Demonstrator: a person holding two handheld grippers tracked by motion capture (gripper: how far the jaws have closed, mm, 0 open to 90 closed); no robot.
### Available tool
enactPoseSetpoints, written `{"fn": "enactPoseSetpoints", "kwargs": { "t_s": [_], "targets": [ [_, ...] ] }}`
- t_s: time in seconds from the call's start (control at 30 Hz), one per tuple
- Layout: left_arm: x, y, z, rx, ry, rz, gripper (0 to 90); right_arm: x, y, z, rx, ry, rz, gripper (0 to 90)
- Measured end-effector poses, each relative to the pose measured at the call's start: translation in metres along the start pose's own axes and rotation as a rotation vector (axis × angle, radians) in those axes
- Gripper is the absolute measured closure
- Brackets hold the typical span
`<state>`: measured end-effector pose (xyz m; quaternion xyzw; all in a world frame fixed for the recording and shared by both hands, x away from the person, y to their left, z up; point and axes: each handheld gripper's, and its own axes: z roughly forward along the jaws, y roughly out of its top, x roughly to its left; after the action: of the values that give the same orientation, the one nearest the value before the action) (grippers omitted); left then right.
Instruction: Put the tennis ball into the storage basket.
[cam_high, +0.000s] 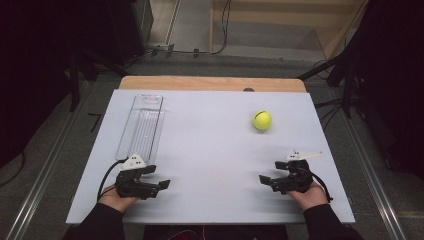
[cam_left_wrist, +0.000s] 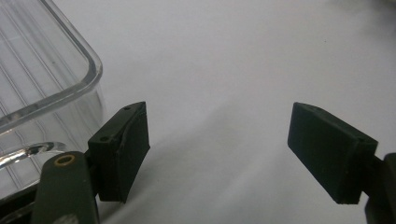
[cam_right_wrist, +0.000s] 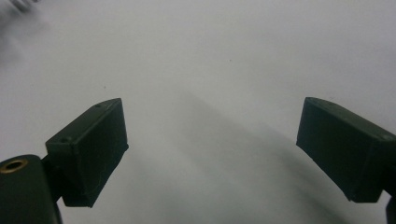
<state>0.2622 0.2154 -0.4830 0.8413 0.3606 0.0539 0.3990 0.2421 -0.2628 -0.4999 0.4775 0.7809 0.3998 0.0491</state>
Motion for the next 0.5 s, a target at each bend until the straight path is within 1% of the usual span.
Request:
{"fn": "enactPoseSetpoints", "kwargs": {
  "t_s": [0.17, 0.37, 0.5],
  "targets": [
    [-0.0009, 0.0004, 0.0009, 0.003, -0.006, 0.003, 21.1, 0.0002, -0.0001, -0.0006, -0.002, 0.004, -0.009, 7.0],
    [-0.0007, 0.0007, 0.0017, 0.007, -0.012, 0.003, 21.1, -0.0016, -0.0001, -0.0015, -0.006, 0.001, 0.003, 7.1],
    [-0.0007, 0.0004, 0.0007, 0.003, -0.01, -0.001, 21.1, -0.0011, -0.0003, -0.0021, -0.01, 0.001, 0.0, 7.0]
  ]
}}
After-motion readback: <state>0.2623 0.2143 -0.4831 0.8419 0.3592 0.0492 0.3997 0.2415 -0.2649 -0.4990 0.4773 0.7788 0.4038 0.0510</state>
